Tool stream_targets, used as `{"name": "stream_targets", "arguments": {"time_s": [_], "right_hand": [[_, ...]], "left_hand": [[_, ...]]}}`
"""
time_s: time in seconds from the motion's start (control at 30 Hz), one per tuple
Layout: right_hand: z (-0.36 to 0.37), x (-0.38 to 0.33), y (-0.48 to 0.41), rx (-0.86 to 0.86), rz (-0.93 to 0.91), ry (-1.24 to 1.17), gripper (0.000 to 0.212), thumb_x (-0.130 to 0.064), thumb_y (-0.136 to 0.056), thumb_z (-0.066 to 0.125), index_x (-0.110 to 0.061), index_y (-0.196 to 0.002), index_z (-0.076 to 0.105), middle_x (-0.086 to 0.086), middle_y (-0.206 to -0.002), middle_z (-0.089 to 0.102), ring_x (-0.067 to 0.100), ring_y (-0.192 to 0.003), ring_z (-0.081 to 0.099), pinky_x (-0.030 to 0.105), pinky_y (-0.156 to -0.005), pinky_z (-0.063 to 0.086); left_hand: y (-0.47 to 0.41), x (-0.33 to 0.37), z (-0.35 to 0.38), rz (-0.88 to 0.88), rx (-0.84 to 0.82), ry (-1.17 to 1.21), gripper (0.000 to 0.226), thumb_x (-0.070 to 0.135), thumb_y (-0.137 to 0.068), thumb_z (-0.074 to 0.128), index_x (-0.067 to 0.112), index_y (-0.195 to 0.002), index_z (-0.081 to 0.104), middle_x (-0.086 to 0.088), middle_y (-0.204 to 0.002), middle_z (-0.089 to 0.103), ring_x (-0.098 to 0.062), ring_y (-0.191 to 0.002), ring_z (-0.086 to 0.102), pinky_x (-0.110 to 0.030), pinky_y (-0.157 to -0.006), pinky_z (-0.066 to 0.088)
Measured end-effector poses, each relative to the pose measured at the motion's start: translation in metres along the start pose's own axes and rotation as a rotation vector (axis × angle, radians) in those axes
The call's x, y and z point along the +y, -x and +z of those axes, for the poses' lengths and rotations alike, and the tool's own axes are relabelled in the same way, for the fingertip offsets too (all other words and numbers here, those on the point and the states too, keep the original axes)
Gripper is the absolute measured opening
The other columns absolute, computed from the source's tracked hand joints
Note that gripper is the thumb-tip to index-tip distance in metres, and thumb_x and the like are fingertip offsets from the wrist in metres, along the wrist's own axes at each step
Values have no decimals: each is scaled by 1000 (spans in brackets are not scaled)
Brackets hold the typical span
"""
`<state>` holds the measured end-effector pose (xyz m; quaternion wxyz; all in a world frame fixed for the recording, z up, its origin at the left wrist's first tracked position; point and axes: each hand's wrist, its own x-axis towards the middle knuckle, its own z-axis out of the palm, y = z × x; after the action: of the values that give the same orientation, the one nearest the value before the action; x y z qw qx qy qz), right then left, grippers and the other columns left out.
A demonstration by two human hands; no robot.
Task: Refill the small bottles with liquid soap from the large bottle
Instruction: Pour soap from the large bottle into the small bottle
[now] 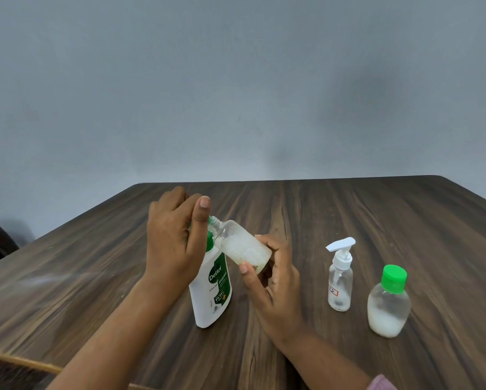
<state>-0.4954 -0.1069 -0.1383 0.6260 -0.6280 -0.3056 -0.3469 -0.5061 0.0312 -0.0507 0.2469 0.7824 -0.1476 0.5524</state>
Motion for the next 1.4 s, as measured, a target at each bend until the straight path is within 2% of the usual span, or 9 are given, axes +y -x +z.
{"name": "stream_targets", "arguments": {"time_s": [0.13,0.33,0.63,0.7,0.83,1.0,1.07,1.27,1.4], "right_hand": [[1,-1,0,-4,0,10,37,-55,-90,50,-28,-116,43,-14,-93,53,13,-67,57,37,-47,49],[-1,0,1,-1,-6,14,37,-53,-91,48,-25,-114,43,-13,-86,53,16,-59,54,40,-44,45],[0,0,0,-5,17,-7,38,-55,-89,51,-29,-116,43,-12,-90,55,14,-66,57,39,-47,49],[0,0,-1,-6,14,-8,38,-55,-90,50,-28,-115,44,-13,-90,55,13,-66,57,36,-47,49],[-1,-1,-1,-5,12,-27,38,-53,-91,49,-24,-115,43,-19,-89,54,7,-68,58,18,-50,45],[0,-1,1,-4,8,-9,37,-54,-90,50,-28,-116,43,-15,-91,54,13,-65,57,37,-46,49],[0,0,1,-2,15,-1,37,-55,-90,50,-31,-116,43,-13,-93,54,15,-68,58,40,-48,49],[1,0,1,-7,31,-1,38,-56,-89,51,-31,-116,42,-12,-93,55,16,-72,60,39,-50,51],[-1,-1,0,-2,29,-14,38,-56,-90,49,-28,-114,43,-13,-89,56,10,-66,58,28,-47,49]], "left_hand": [[-1,0,-1,22,0,-2,36,27,-97,34,20,-62,43,5,-62,35,-16,-58,34,-36,-57,31],[8,0,4,-12,48,14,48,25,-97,35,2,-57,48,13,-64,30,-18,-56,34,-33,-55,28],[-3,2,1,-5,-7,6,46,29,-97,33,8,-58,47,-2,-59,37,-22,-56,38,-36,-56,31],[0,1,2,-17,23,18,47,28,-97,34,6,-58,47,5,-61,33,-20,-57,36,-34,-56,29],[9,1,5,-27,48,4,46,27,-97,34,4,-59,49,15,-66,30,-15,-60,33,-32,-58,28],[6,2,2,-33,34,-11,48,28,-97,33,4,-60,51,10,-63,33,-13,-60,33,-34,-61,30],[4,2,1,-33,22,-14,49,29,-97,32,4,-60,52,6,-63,34,-14,-59,34,-35,-62,32],[7,3,3,-24,46,-9,44,27,-97,34,9,-59,46,13,-65,32,-16,-61,35,-34,-59,29],[10,4,6,-8,53,-43,36,28,-97,33,20,-62,37,18,-67,27,-12,-61,32,-33,-62,28]]}}
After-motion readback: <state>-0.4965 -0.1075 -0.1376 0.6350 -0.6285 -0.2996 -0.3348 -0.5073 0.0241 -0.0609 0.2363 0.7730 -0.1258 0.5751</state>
